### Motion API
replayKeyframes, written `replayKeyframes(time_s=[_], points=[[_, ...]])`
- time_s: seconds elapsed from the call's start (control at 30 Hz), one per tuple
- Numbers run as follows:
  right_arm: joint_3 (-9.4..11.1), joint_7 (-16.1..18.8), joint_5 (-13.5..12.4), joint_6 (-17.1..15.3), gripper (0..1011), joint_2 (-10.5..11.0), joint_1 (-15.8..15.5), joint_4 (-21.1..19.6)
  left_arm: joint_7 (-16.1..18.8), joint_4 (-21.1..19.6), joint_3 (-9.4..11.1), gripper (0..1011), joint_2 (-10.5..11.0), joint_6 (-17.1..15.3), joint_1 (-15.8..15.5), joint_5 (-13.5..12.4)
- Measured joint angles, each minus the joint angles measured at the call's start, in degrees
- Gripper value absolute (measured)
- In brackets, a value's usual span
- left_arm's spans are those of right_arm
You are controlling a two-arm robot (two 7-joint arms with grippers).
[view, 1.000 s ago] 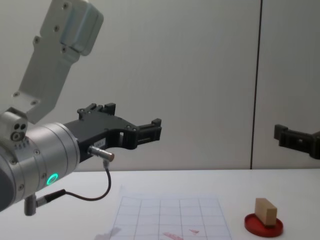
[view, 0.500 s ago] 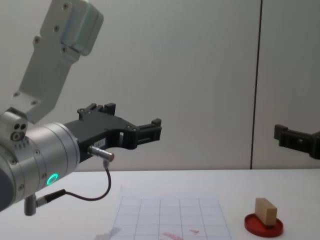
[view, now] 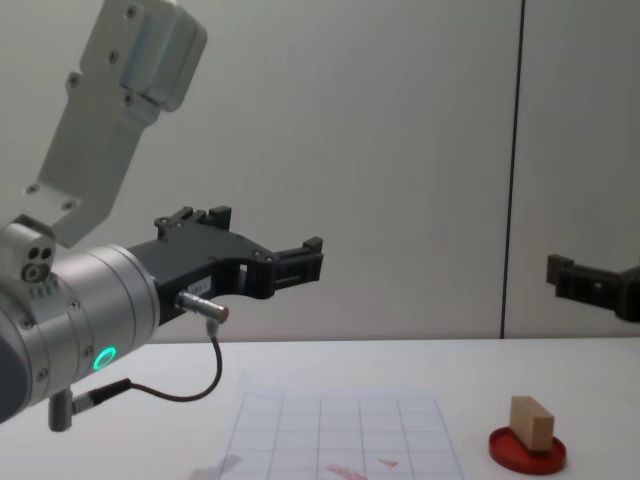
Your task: Use the one hand to pick up the stamp and affix it onto the A4 paper.
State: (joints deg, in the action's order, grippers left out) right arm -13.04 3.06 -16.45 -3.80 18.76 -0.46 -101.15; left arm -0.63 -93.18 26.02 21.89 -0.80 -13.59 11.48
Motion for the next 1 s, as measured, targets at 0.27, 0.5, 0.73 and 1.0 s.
replayKeyframes(time_s=[0.27,0.5,0.73,1.0], points=[[-0.5,-2.4,0.9,-5.5,1001,-1.6,1.3,0.8,0.0,0.0,0.0,1002,0.0,0.0,0.0,0.0],[-1.2,-5.1,2.7,-11.8,1001,-3.8,3.7,2.8,0.0,0.0,0.0,1002,0.0,0.0,0.0,0.0],[-1.9,-8.0,4.7,-18.5,1001,-6.5,6.9,6.2,0.0,0.0,0.0,1002,0.0,0.0,0.0,0.0],[-2.5,-10.2,6.2,-24.6,1001,-9.6,10.9,10.3,0.0,0.0,0.0,1002,0.0,0.0,0.0,0.0]])
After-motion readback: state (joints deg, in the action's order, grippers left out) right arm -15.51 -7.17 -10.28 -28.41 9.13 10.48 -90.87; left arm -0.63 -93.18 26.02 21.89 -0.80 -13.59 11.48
